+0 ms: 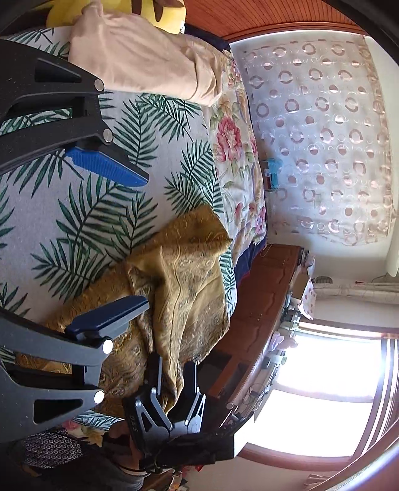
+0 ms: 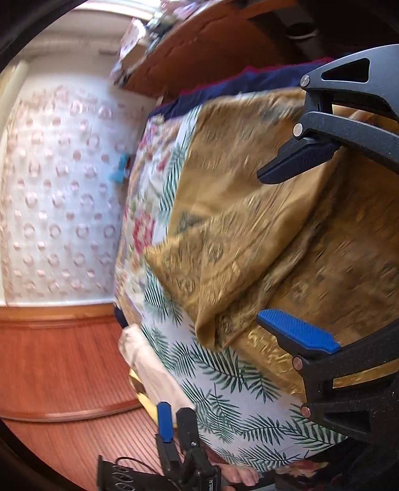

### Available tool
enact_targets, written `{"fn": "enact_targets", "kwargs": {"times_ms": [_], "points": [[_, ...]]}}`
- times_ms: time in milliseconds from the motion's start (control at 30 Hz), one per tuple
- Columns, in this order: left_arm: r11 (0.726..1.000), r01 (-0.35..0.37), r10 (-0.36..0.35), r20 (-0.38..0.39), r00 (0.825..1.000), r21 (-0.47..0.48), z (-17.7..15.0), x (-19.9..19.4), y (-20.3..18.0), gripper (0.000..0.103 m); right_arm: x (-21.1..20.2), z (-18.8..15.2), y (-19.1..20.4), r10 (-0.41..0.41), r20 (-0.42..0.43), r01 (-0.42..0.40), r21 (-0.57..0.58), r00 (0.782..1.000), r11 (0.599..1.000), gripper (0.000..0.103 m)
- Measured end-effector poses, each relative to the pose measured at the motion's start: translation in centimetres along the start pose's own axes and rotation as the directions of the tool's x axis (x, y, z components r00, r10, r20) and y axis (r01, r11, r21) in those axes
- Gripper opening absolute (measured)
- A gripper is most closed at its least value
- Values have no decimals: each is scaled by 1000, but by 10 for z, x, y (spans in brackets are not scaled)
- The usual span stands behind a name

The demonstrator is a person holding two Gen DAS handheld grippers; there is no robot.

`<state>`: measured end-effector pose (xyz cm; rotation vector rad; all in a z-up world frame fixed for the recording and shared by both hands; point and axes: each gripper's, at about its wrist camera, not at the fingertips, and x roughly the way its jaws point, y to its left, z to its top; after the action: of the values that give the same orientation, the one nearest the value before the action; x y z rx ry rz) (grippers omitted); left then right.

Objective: Fold small clothes

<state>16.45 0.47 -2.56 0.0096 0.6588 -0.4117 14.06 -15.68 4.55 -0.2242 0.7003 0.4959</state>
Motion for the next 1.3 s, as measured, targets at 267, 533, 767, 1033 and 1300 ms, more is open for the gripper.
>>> {"fn": "enact_targets", "kwargs": {"times_ms": [267, 533, 767, 1033, 1300], "points": [[1000, -24, 24, -18, 1000, -1, -2, 6, 22, 74, 49, 30, 16, 85, -98, -95, -100, 992, 990, 85], [1000, -10, 10, -23, 1000, -20, -2, 19, 34, 74, 87, 40, 23, 79, -188, -106, -139, 979, 985, 85], [1000, -2, 2, -34, 999, -14, 0, 29, 35, 74, 98, 43, 17, 72, -203, -101, -140, 977, 985, 41], [1000, 9, -10, -49, 999, -22, -1, 38, 36, 74, 71, 54, 2, 51, -144, -68, -116, 988, 991, 6], [999, 29, -30, -68, 997, -23, -3, 47, 29, 74, 37, 72, -60, -19, -50, 19, -6, 999, 1000, 5]]}}
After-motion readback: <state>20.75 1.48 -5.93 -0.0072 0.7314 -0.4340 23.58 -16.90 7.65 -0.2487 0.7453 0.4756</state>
